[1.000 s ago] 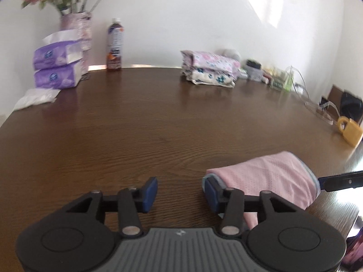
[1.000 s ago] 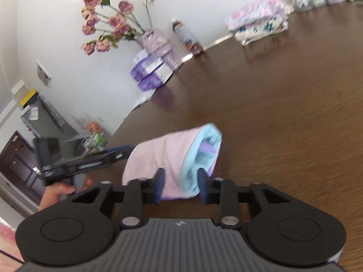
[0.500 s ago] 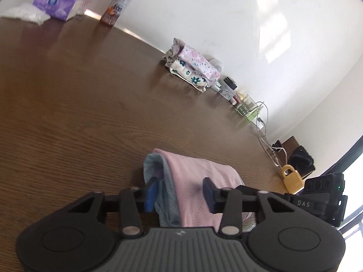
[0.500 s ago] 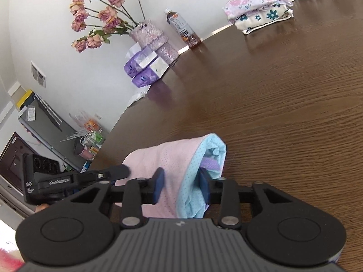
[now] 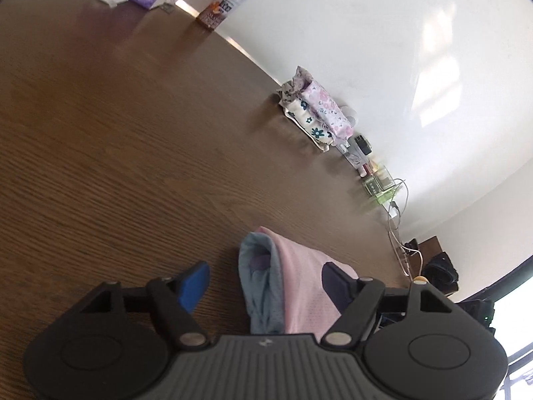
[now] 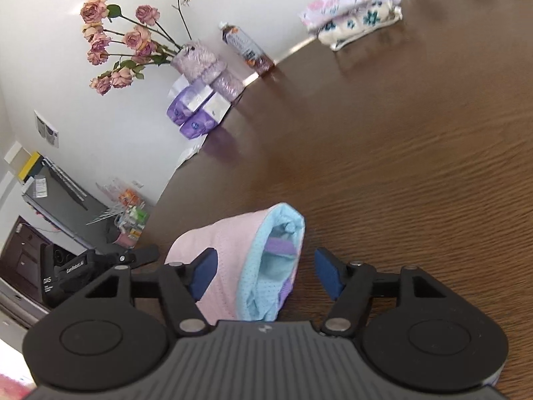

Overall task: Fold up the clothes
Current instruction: 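Lift the pink roll with both grippers and carry it toward the clothes stack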

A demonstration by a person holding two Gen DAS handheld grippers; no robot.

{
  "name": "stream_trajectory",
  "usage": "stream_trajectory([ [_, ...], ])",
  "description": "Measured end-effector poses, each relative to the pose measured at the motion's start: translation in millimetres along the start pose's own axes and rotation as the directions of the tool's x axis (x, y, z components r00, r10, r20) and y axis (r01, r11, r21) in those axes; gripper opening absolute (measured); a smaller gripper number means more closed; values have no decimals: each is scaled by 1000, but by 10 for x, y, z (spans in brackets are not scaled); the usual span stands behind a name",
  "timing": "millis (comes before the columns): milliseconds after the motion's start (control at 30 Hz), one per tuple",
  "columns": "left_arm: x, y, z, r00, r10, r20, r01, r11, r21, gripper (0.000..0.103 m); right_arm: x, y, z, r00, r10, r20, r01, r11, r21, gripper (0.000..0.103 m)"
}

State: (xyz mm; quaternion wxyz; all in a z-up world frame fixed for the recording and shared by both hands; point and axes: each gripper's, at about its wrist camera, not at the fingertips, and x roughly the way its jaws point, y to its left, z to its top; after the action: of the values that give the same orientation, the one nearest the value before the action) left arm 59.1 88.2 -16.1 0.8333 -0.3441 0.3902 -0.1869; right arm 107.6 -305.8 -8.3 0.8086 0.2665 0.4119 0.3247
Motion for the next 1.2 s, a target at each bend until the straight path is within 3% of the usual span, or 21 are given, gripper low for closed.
stream_trajectory([
  [300,255,-2,96,994,-82,-74,77,995,-59,70,150,-19,33,997,61,-40,-58,996,67,64],
  [367,290,5,94,993,-84,-80,78,994,-72,62,156,-19,22,997,60,-40,-57,996,74,59],
  [433,325,36,85,993,-86,-87,78,993,-92,45,171,-43,13,997,58,-41,-55,995,88,43],
  [533,361,93,71,992,-90,-93,79,990,-118,29,189,-81,5,997,59,-41,-55,994,98,35],
  [600,369,122,61,992,-92,-90,80,989,-126,26,201,-97,-2,998,57,-40,-53,993,102,32],
  [733,383,117,30,992,-96,-77,88,991,-98,22,262,-148,-30,995,87,-39,-82,988,132,15],
  [933,377,163,-11,991,-126,-49,120,986,-113,16,292,-271,-28,988,153,-12,-146,964,221,13],
  [1200,347,97,67,985,-175,-4,174,979,-110,14,192,-173,67,986,159,43,-164,972,169,12],
])
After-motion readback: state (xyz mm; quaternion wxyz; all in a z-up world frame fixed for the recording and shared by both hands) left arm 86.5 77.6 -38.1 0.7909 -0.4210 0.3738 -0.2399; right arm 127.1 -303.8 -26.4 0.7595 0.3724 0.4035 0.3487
